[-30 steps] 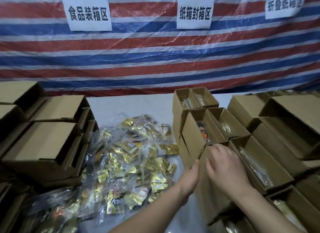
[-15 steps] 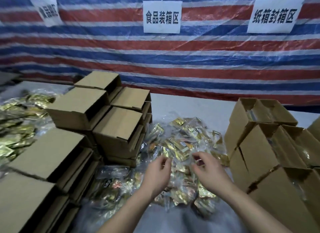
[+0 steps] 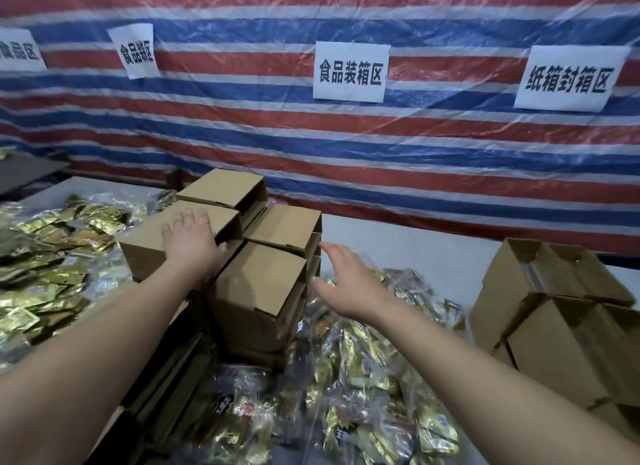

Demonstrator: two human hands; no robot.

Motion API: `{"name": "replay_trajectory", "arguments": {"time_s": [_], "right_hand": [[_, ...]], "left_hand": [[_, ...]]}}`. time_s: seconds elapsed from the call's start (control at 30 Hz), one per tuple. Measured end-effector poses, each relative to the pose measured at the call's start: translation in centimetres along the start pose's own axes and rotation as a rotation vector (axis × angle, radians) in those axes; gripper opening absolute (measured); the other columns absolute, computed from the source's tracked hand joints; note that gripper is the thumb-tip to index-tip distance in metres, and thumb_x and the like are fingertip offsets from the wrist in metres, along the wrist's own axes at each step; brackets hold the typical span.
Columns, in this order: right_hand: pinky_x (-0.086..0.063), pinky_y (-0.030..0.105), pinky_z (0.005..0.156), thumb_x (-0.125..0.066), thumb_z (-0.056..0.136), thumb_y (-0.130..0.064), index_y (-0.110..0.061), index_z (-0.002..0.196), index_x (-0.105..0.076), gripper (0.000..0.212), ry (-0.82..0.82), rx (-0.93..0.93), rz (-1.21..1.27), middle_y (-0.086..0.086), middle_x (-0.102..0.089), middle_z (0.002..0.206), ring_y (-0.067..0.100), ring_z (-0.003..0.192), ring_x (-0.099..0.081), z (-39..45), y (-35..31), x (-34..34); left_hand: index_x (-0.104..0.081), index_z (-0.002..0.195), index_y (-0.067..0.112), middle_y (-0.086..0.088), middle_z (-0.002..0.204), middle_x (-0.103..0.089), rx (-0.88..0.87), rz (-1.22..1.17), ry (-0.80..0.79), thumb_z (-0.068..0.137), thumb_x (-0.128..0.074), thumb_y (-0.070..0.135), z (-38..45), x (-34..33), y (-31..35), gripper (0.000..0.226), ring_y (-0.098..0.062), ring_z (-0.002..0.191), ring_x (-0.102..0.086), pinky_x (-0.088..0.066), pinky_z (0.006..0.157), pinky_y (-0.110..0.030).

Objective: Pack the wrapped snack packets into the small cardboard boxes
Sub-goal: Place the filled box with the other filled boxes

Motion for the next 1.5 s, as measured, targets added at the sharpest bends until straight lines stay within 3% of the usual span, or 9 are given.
{"name": "replay_trajectory", "arguments": {"time_s": [0.3,0.43,0.63,0.73,0.87,0.97,1.17,1.33,1.5], "right_hand": [[-0.023,0.035,0.118,-0.051,0.098,-0.034,-0.015,0.155,-0.023,0.066,0.042,0.047,-0.049,0.004,-0.027,0.159,0.022,0.146,-0.026,3.3,-3.1,3.4],[-0.023,0.035,0.117,-0.052,0.098,-0.033,-0.015,0.154,-0.026,0.065,0.093,0.065,-0.026,0.004,-0.029,0.158,0.021,0.144,-0.028,3.1,-3.5,5.2],[-0.027,0.037,0.118,-0.060,0.093,-0.029,-0.019,0.154,-0.026,0.071,0.190,0.120,0.084,0.003,-0.030,0.157,0.020,0.143,-0.030,2.4,-4.9,9.7],[-0.041,0.038,0.108,-0.060,0.088,-0.023,-0.022,0.145,-0.043,0.060,0.092,0.126,-0.063,0.002,-0.044,0.146,0.020,0.133,-0.044,1.4,-4.6,10.0],[-0.044,0.030,0.067,-0.056,0.085,-0.026,-0.031,0.085,-0.059,0.005,-0.058,0.098,-0.340,-0.006,-0.060,0.086,0.018,0.085,-0.058,-3.5,-0.6,8.2],[-0.043,0.032,0.063,-0.046,0.076,-0.035,-0.027,0.067,-0.044,0.012,-0.070,-0.016,-0.363,-0.007,-0.052,0.073,0.019,0.074,-0.052,-9.3,5.3,5.8],[-0.036,0.021,0.054,-0.046,0.081,-0.035,-0.026,0.066,-0.043,0.018,-0.244,-0.391,-0.213,-0.009,-0.051,0.070,0.013,0.072,-0.053,-23.0,17.9,-6.1],[-0.045,0.027,0.080,-0.048,0.086,-0.034,-0.031,0.096,-0.054,0.013,-0.330,-0.568,-0.074,-0.003,-0.063,0.113,0.019,0.108,-0.061,-29.3,22.0,-14.2],[-0.046,0.028,0.087,-0.049,0.088,-0.030,-0.029,0.098,-0.053,0.011,-0.333,-0.559,-0.031,-0.003,-0.060,0.117,0.017,0.109,-0.059,-30.6,23.1,-16.6]], "left_hand": [[-0.034,0.145,0.009,-0.009,0.147,-0.041,-0.017,0.077,-0.051,0.093,-0.041,0.009,-0.7,-0.9,-1.2,0.053,-0.029,0.137,-0.037,-0.034,0.110,-0.051],[-0.055,0.123,0.011,-0.012,0.119,-0.061,-0.038,-0.004,0.073,0.091,-0.047,0.003,-2.3,5.3,-1.5,0.034,-0.031,0.108,-0.060,-0.053,0.084,-0.044],[-0.066,0.122,0.025,-0.004,0.114,-0.067,-0.245,-0.360,0.083,0.096,-0.056,0.016,-8.6,13.5,2.8,0.030,-0.024,0.105,-0.061,-0.052,0.087,-0.036],[-0.067,0.121,0.027,0.004,0.117,-0.065,-0.377,-0.539,-0.041,0.096,-0.060,0.024,-12.3,13.3,7.0,0.026,-0.013,0.106,-0.059,-0.048,0.085,-0.026],[-0.068,0.109,0.036,0.014,0.100,-0.065,-0.511,-0.714,-0.243,0.097,-0.059,0.025,-17.0,9.9,12.6,0.018,0.000,0.089,-0.058,-0.046,0.072,-0.015],[-0.071,0.099,0.034,0.019,0.091,-0.067,-0.600,-0.789,-0.395,0.097,-0.059,0.025,-21.4,5.0,16.4,0.015,0.007,0.086,-0.060,-0.045,0.067,-0.008],[-0.074,0.104,0.019,0.007,0.097,-0.072,-0.664,-0.720,-0.684,0.096,-0.059,0.025,-32.9,-10.3,21.7,0.017,-0.003,0.088,-0.061,-0.043,0.075,-0.014],[-0.072,0.099,0.013,-0.004,0.103,-0.072,-0.729,-0.629,-0.773,0.096,-0.057,0.021,-37.7,-18.5,22.4,0.017,-0.014,0.097,-0.061,-0.040,0.080,-0.020],[-0.069,0.102,0.021,0.003,0.105,-0.070,-0.745,-0.570,-0.731,0.097,-0.051,0.030,-38.6,-21.4,22.6,0.020,-0.014,0.097,-0.061,-0.044,0.082,-0.023]]}}
Point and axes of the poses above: each hand's wrist, its own z-axis towards the middle knuckle, its own x-axis out of the back of the hand, y = z × x, the point moved 10 cm from there along z, towards the middle knuckle
